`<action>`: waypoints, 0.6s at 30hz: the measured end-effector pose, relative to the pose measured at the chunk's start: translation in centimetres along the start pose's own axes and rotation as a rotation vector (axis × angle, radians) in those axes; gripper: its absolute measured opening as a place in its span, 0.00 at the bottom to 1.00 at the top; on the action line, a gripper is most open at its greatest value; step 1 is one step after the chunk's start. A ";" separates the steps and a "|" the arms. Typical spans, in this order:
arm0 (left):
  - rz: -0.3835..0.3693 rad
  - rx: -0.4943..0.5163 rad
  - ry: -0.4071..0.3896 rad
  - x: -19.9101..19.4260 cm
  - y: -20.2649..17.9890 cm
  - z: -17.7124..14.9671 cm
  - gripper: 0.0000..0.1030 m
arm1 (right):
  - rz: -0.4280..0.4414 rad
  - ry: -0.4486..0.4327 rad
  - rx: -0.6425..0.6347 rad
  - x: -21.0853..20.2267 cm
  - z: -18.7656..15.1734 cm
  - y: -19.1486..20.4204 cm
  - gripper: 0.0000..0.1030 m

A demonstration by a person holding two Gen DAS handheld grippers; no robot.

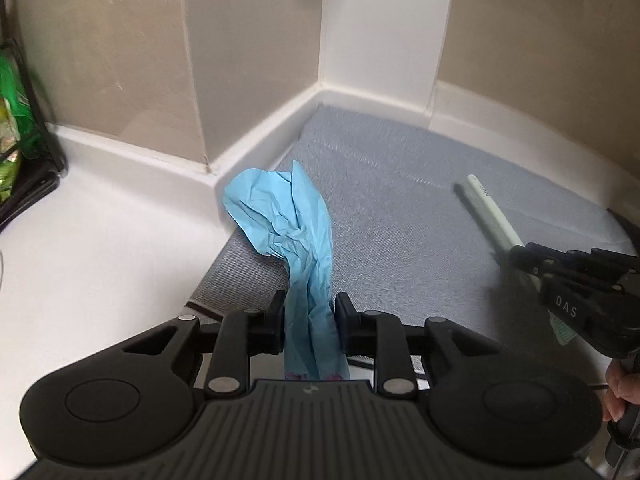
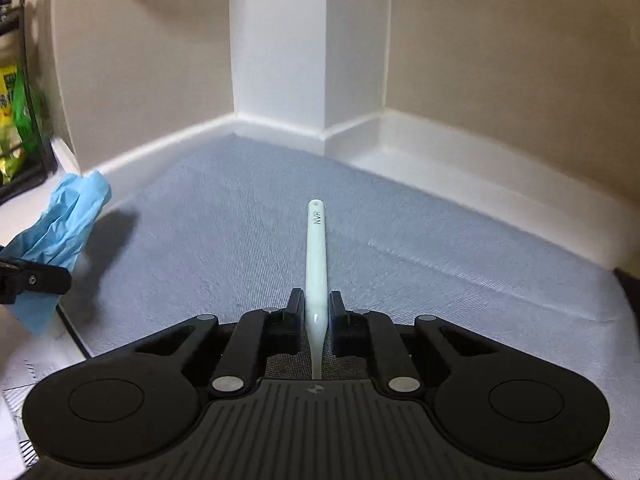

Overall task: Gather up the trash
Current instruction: 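Grasp the blue glove with the left gripper while the right gripper grasps the toothbrush, then carry the glove and toothbrush down over the trash bin with both grippers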

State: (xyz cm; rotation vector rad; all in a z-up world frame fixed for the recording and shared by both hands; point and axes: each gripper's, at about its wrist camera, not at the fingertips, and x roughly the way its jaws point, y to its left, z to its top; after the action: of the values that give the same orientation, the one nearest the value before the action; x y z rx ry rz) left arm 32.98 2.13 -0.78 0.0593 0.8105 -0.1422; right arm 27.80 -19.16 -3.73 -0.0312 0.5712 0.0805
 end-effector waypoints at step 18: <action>0.028 0.065 -0.124 -13.8 -1.3 -8.4 0.26 | 0.114 -0.188 0.022 -14.4 -2.9 2.0 0.13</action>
State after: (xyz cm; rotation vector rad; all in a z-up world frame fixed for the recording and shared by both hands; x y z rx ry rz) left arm 17.41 3.22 3.47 0.1221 0.6811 -0.1443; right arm 13.97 -18.32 1.57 0.0303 0.3852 0.1866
